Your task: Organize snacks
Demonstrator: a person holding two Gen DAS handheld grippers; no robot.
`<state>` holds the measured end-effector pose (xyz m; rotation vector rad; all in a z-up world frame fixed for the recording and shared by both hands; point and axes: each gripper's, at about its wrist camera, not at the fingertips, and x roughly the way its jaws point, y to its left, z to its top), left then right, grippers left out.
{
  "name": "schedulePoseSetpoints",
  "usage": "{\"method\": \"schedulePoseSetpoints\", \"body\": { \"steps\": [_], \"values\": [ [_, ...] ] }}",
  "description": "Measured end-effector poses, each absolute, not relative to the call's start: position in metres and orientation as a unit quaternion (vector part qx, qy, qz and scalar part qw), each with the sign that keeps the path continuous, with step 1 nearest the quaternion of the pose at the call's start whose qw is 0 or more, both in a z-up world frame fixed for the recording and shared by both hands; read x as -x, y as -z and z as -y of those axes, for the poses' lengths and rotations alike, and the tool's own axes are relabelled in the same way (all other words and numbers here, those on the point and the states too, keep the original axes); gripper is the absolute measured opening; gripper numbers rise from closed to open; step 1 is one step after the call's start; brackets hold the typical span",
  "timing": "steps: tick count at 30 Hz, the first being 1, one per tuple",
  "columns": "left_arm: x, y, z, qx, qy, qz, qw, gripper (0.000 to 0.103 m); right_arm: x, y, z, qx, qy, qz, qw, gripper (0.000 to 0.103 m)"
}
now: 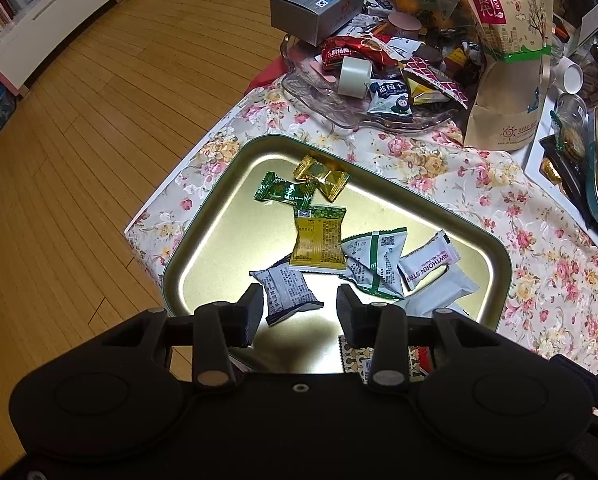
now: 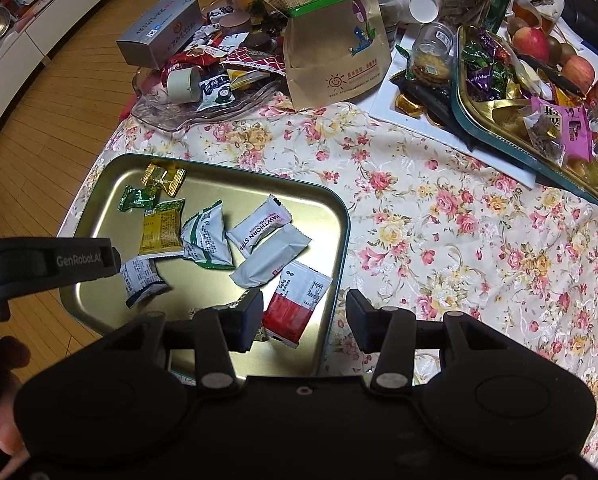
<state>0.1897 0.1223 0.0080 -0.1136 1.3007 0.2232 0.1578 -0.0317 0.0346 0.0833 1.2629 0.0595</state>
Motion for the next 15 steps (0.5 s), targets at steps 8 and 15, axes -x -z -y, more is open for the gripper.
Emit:
{"method": "schedulePoseSetpoints", "body": {
  "steps": [8,15],
  "values": [
    [-0.1897,-0.0082,-0.1224,0.053,-0.104,-0.604,0.789,0.048,-0.1582,-0.0326,0.0315,-0.039,-0.027,-0.592,0.804,0.048],
    [-0.1895,-0.0079,-0.1230,0.053,-0.103,-0.604,0.789,0.048,-0.1582,-0.0320,0.0317,-0.038,-0.028,-0.593,0.804,0.048]
  ]
}}
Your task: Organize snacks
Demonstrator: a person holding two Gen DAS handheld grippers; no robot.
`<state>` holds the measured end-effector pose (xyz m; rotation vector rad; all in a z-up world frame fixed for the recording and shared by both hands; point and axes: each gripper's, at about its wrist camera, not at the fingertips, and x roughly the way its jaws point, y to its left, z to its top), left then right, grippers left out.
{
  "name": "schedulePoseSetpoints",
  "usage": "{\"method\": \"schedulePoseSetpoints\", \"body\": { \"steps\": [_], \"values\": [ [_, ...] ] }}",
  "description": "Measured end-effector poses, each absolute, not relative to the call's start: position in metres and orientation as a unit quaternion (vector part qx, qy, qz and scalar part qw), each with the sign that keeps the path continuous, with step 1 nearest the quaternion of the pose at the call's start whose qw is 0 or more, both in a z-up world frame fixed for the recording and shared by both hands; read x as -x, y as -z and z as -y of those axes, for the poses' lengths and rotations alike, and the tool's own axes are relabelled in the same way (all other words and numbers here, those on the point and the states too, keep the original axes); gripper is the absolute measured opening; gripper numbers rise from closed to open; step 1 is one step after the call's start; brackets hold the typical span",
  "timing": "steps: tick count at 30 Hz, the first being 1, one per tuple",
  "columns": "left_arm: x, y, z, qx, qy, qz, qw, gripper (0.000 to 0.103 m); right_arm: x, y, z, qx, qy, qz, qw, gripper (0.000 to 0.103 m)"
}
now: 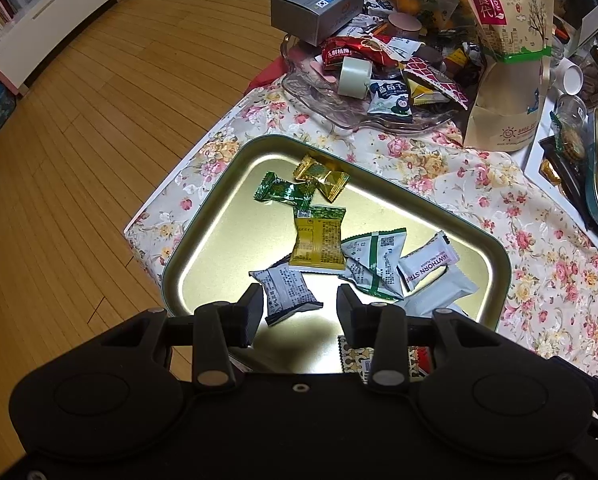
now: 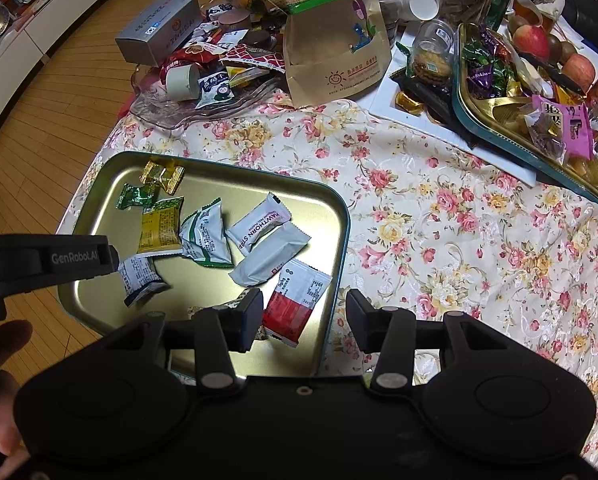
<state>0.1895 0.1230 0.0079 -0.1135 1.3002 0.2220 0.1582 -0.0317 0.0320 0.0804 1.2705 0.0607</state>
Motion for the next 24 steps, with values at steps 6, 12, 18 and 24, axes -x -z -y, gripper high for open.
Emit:
{"method": "schedulePoseSetpoints", "body": {
  "steps": [6,12,18,24],
  "values": [
    [-0.1900,-0.0082,-0.1220,0.053,-0.102,-0.604,0.788,0.048,-0.1581,-0.0317,0.0320,-0.037,-0.028,-0.593,0.804,0.048],
    [-0.1901,-0.0088,-0.1220,0.054,-0.101,-0.605,0.788,0.048,-0.1580,-0.0309,0.0314,-0.036,-0.028,-0.594,0.803,0.048],
    [-0.1897,-0.0094,-0.1225,0.053,-0.104,-0.602,0.790,0.048,-0.1569,-0.0294,0.0294,-0.032,-0.029,-0.596,0.802,0.048],
    [-0.1893,-0.0108,-0.1220,0.050,-0.105,-0.598,0.793,0.048,-0.1568,-0.0294,0.0291,-0.032,-0.030,-0.597,0.801,0.048]
  ]
}}
